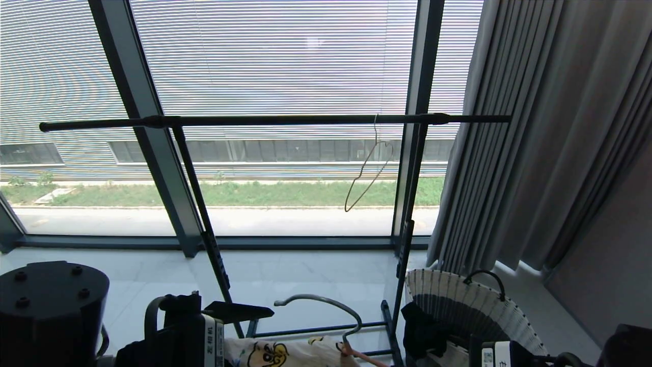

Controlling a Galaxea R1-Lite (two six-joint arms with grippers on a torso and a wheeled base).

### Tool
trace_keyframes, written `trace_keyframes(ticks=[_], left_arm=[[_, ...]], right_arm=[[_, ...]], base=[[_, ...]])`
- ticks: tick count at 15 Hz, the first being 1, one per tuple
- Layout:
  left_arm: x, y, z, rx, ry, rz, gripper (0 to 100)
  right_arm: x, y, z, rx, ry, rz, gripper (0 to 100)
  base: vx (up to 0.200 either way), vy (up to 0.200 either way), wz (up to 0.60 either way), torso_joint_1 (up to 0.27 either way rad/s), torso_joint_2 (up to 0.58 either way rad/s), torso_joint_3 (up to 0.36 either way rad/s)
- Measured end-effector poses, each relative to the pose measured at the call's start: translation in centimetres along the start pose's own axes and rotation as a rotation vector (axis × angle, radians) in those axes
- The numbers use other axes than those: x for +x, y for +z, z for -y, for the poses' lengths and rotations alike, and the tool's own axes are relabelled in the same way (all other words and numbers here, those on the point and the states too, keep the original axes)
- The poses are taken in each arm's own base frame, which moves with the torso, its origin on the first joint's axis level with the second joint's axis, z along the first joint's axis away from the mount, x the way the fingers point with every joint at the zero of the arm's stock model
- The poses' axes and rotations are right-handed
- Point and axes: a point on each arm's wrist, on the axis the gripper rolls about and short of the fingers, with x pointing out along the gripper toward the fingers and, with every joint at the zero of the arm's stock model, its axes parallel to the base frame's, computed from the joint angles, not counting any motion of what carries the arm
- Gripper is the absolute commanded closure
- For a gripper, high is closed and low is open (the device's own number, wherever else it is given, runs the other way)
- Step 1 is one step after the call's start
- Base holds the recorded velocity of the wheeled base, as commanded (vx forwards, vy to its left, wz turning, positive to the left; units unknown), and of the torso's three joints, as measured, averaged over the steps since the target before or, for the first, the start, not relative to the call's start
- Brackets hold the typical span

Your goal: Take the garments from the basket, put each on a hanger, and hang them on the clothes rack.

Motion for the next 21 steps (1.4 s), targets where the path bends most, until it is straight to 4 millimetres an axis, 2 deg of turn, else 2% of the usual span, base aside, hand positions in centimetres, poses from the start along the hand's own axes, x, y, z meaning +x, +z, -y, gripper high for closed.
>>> trace_keyframes(ticks=[3, 4, 12, 13, 17, 21], left_arm=[[0.5, -0.2, -0.5, -0.020, 0.005, -0.022, 0], [0.6, -0.3, -0.6, -0.026, 0.009, -0.027, 100], [0.6, -0.4, -1.0, -0.039, 0.027, -0.037, 100], [0.6, -0.5, -0.9, -0.042, 0.025, -0.040, 100], [0.3, -1.1, -1.1, -0.060, 0.046, -0.062, 100], [-0.9, -3.2, -1.6, -0.130, 0.167, -0.146, 100]], right_arm=[[0.9, 0.6, -0.6, -0.013, 0.027, 0.022, 100], [1.2, 0.8, -0.7, -0.015, 0.034, 0.029, 100], [1.6, 0.9, -1.4, -0.033, 0.036, 0.031, 100], [1.6, 0.9, -1.3, -0.035, 0.005, 0.025, 0], [1.7, 0.7, -1.1, -0.050, -0.099, 0.001, 0], [1.5, 0.4, 0.0, -0.056, -0.156, -0.018, 0]], base=[[0.000, 0.000, 0.00, 0.000, 0.00, 0.000], [0.000, 0.000, 0.00, 0.000, 0.00, 0.000], [0.000, 0.000, 0.00, 0.000, 0.00, 0.000], [0.000, 0.000, 0.00, 0.000, 0.00, 0.000], [0.000, 0.000, 0.00, 0.000, 0.00, 0.000], [0.000, 0.000, 0.00, 0.000, 0.00, 0.000]])
